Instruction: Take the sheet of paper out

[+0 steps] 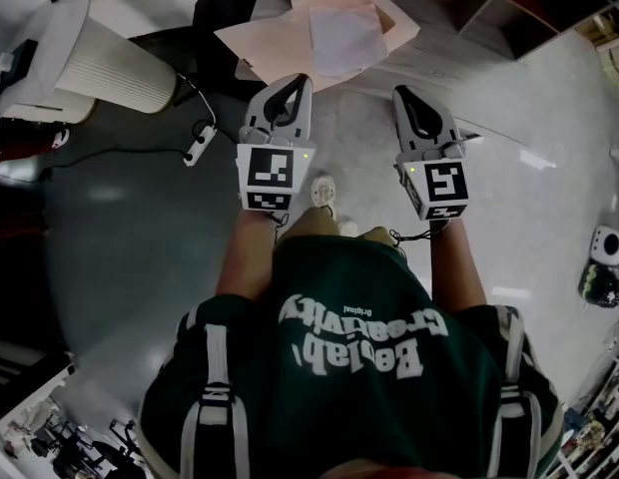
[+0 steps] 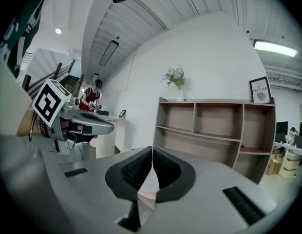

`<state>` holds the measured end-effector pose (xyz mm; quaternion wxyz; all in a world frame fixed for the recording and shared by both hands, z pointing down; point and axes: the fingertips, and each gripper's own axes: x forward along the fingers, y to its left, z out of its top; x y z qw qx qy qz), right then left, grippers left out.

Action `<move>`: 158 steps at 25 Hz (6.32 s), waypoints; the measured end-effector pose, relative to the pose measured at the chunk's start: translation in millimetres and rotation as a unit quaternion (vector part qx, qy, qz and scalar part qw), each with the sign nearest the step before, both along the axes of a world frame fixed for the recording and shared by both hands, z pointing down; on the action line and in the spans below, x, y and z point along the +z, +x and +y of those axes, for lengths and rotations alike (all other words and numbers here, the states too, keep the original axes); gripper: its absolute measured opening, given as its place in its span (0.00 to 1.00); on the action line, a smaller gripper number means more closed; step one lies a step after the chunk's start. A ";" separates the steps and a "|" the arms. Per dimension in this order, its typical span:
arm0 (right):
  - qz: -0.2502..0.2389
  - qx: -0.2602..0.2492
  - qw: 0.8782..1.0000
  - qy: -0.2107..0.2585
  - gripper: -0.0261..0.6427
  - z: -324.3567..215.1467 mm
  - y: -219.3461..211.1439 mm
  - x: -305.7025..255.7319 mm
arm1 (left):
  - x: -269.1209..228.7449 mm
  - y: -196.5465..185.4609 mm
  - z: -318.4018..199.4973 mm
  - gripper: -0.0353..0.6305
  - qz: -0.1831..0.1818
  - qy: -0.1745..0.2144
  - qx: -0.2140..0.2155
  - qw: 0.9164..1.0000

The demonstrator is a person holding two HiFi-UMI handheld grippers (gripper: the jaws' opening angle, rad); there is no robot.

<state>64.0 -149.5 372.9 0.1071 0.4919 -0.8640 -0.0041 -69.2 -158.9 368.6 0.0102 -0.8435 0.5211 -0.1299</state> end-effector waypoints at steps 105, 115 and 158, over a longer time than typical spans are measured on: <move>0.663 -0.213 0.715 0.058 0.09 6.8 15.2 225.9 | -9.8 22.1 58.1 0.08 0.072 -0.055 -0.053 0.995; 0.601 -0.205 0.772 0.033 0.09 -5.2 7.0 209.9 | -6.6 22.2 48.6 0.08 0.069 -0.052 -0.045 0.995; 0.061 0.039 0.996 -0.053 0.09 -14.6 -9.2 24.8 | -23.9 14.5 -3.2 0.08 0.066 -0.012 0.012 0.998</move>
